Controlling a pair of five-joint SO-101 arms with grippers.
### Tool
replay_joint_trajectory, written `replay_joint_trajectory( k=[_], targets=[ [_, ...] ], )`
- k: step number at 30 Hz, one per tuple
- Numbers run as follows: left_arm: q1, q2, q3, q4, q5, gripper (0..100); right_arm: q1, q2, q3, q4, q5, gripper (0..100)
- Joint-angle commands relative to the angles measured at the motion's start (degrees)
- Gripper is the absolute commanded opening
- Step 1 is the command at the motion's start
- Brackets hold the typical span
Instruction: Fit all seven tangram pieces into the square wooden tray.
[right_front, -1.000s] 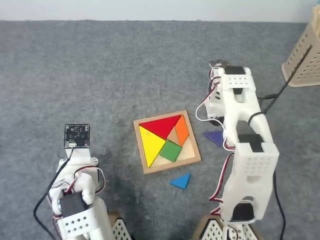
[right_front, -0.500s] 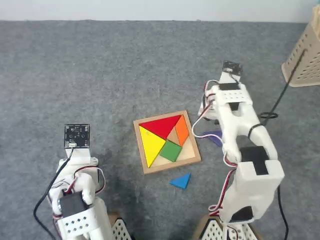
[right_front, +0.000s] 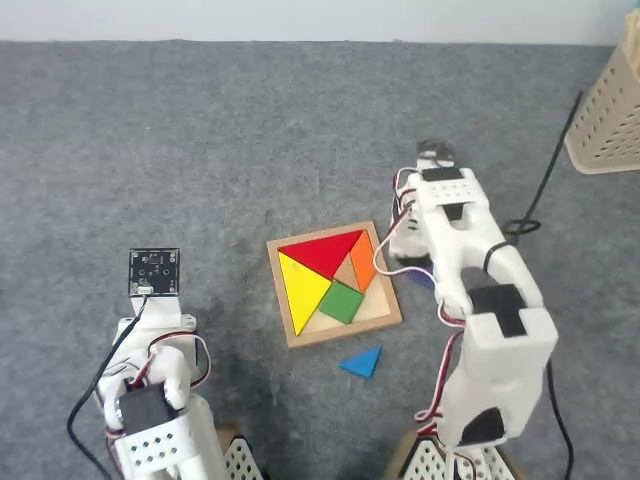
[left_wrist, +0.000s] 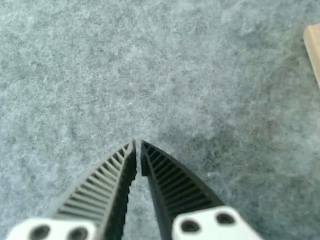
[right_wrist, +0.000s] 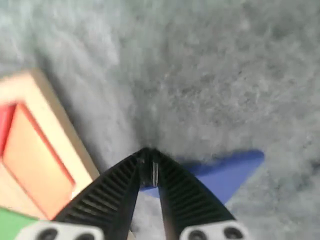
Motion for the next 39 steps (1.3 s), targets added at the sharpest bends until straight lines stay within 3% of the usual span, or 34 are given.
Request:
replay_joint_trajectory(
  k=[1, 10, 17, 28, 39],
  targets=[
    [-0.3, -0.8, -0.4, 0.4, -0.3, 1, 0.5, -8.1, 6.8, -0.6, 6.8, 0.6],
    [-0.3, -0.8, -0.4, 0.4, -0.3, 1, 4.3, -21.3, 11.8, 1.7, 8.6, 1.6],
    [-0.3, -0.8, -0.4, 0.4, -0.3, 1, 6.5, -20.6, 8.2, 2.6, 11.1, 19.9],
    [-0.3, -0.8, -0.4, 0.4, -0.3, 1, 6.8, -8.5, 4.0, 2.6, 9.1, 20.5],
    [-0.3, -0.8, -0.4, 0.4, -0.3, 1, 7.5, -7.9, 8.0, 4.0, 8.7, 20.3]
  ],
)
